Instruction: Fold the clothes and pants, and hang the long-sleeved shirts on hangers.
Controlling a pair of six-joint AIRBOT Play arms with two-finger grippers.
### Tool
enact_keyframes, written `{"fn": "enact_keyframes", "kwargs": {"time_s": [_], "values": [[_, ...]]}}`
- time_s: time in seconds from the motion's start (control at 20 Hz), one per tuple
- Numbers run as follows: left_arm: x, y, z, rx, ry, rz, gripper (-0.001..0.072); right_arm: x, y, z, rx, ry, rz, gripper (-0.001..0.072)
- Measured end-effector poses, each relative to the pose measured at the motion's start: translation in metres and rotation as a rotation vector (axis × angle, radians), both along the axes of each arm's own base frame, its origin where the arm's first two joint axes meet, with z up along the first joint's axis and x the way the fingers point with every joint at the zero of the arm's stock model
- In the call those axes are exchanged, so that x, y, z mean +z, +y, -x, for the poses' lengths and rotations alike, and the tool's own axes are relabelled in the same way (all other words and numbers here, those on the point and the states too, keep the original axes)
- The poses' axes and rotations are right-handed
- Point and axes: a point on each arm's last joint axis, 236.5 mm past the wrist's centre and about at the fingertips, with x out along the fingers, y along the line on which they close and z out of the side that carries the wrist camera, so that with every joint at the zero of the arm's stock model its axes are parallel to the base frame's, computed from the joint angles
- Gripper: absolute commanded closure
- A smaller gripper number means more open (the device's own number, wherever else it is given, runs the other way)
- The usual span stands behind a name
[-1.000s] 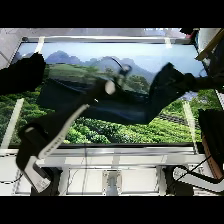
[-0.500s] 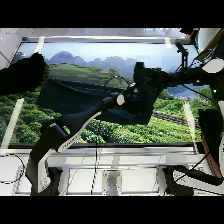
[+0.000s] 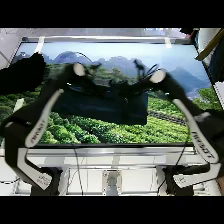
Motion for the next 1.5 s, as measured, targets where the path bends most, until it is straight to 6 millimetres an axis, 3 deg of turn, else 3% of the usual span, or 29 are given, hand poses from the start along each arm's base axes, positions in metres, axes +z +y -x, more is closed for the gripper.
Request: {"fn": "enact_keyframes", "kwargs": {"time_s": [0.05,0.1,0.15,0.2,0.35,0.45,0.55,0.6,0.75,0.85,0.95,1.0,1.05,1.15,1.3,1.5], "values": [[0.012,0.032,-0.007,0.039,-0.016,-0.034,0.0685,-0.013,0.021,0.002,0.001,0.007,-0.012,0.0644],[0.022,0.058,-0.011,0.075,-0.031,-0.055,0.0685,-0.026,0.044,0.005,0.003,0.013,-0.025,0.0466],[0.033,0.084,-0.015,0.116,-0.048,-0.075,0.0685,-0.035,0.065,0.009,-0.004,0.017,-0.048,0.0176],[0.042,0.104,-0.017,0.149,-0.061,-0.09,0.0685,-0.042,0.085,0.013,-0.01,0.014,-0.068,0.0109],[0.064,0.147,-0.018,0.225,-0.094,-0.114,0.0685,-0.039,0.116,0.013,-0.034,-0.008,-0.123,0.0111],[0.072,0.16,-0.018,0.25,-0.107,-0.12,0.0685,-0.022,0.115,0.007,-0.017,-0.036,-0.128,0.0185],[0.076,0.167,-0.017,0.262,-0.111,-0.127,0.0685,0.003,0.086,-0.005,0.015,-0.094,-0.075,0.0191],[0.077,0.169,-0.016,0.266,-0.113,-0.128,0.0685,0.012,0.058,-0.009,0.038,-0.116,-0.011,0.019],[0.079,0.172,-0.016,0.271,-0.116,-0.13,0.0684,0.035,-0.052,-0.011,0.033,-0.136,0.23,0.018],[0.08,0.172,-0.015,0.272,-0.114,-0.126,0.0685,0.034,-0.128,0.0,-0.035,-0.091,0.358,0.0161],[0.08,0.171,-0.015,0.272,-0.114,-0.119,0.0685,0.014,-0.182,0.023,-0.127,0.005,0.388,0.0138],[0.08,0.171,-0.015,0.273,-0.114,-0.118,0.0685,0.0,-0.197,0.033,-0.186,0.053,0.349,0.0138],[0.081,0.171,-0.015,0.272,-0.113,-0.116,0.0685,-0.018,-0.205,0.043,-0.241,0.104,0.278,0.0136],[0.081,0.17,-0.015,0.272,-0.113,-0.114,0.0685,-0.046,-0.204,0.056,-0.331,0.184,0.073,0.0009],[0.081,0.17,-0.015,0.272,-0.113,-0.113,0.0685,-0.071,-0.2,0.053,-0.452,0.249,-0.181,0.0009],[0.081,0.168,-0.014,0.27,-0.109,-0.105,0.0684,-0.091,-0.187,0.036,-0.492,0.29,-0.349,0.0015]]}}
